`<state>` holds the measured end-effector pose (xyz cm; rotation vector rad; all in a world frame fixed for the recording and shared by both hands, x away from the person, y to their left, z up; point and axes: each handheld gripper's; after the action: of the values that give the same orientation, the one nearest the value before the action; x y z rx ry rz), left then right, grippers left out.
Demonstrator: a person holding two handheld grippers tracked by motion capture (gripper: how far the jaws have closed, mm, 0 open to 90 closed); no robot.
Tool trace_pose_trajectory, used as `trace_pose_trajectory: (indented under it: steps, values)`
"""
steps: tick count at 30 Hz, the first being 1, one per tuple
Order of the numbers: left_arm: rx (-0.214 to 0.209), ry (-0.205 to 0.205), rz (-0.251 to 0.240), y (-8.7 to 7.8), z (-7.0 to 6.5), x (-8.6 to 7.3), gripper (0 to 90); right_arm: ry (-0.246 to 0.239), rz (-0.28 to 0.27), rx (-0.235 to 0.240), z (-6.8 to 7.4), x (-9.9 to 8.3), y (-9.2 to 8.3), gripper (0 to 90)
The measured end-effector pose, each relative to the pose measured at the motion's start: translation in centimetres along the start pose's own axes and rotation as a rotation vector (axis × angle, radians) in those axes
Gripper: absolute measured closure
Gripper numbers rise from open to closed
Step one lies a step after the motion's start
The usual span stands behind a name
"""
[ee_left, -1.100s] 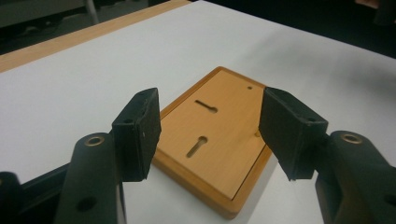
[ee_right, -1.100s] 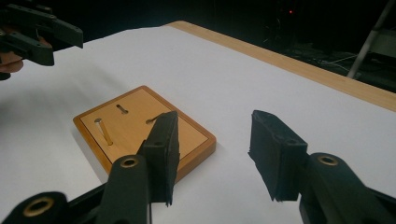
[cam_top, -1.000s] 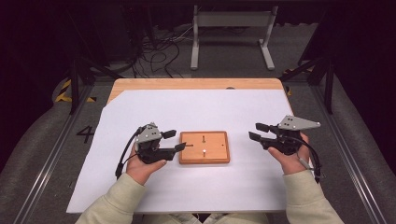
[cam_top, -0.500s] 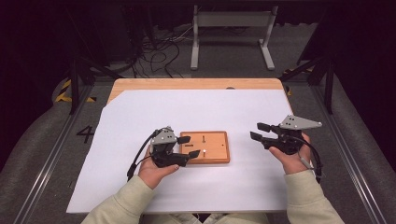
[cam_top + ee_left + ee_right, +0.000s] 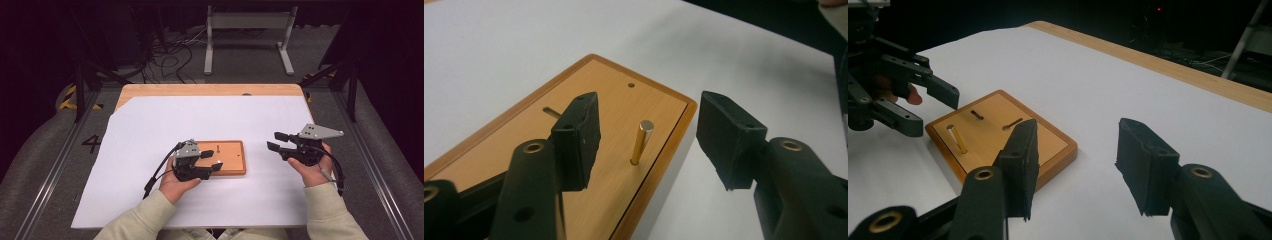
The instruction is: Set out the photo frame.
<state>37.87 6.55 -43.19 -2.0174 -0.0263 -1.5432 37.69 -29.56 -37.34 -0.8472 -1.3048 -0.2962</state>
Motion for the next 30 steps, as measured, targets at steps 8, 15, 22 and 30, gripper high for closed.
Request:
trace_pose_trajectory:
  steps: [8, 15, 22, 30]
  values:
    - [-0.03, 0.018, 0.041, 1.6, 0.2, -0.6, 58.3, 0.002, 0.004, 0.006, 0.1, 0.0, 0.1, 51.9]
    - [-0.027, 0.061, 0.074, 2.3, 0.7, -1.0, 62.9, 0.001, 0.009, 0.017, 0.2, -0.1, 0.3, 51.9]
    - [-0.067, 0.053, 0.093, 3.0, 1.3, -1.2, 74.2, 0.003, 0.009, 0.021, 0.2, -0.2, 0.4, 51.9]
    - [-0.047, 0.093, 0.108, 2.9, 1.1, -1.1, 83.6, 0.005, 0.015, 0.024, 0.2, -0.3, 0.4, 51.9]
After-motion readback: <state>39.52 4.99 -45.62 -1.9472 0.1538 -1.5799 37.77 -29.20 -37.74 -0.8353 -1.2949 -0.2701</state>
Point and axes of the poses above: each handheld gripper's, and its own axes: y roughly forward along the jaws, x roughly out of its top, z roughly to its left, and after that the axes turned 2 degrees about -z, right-handed
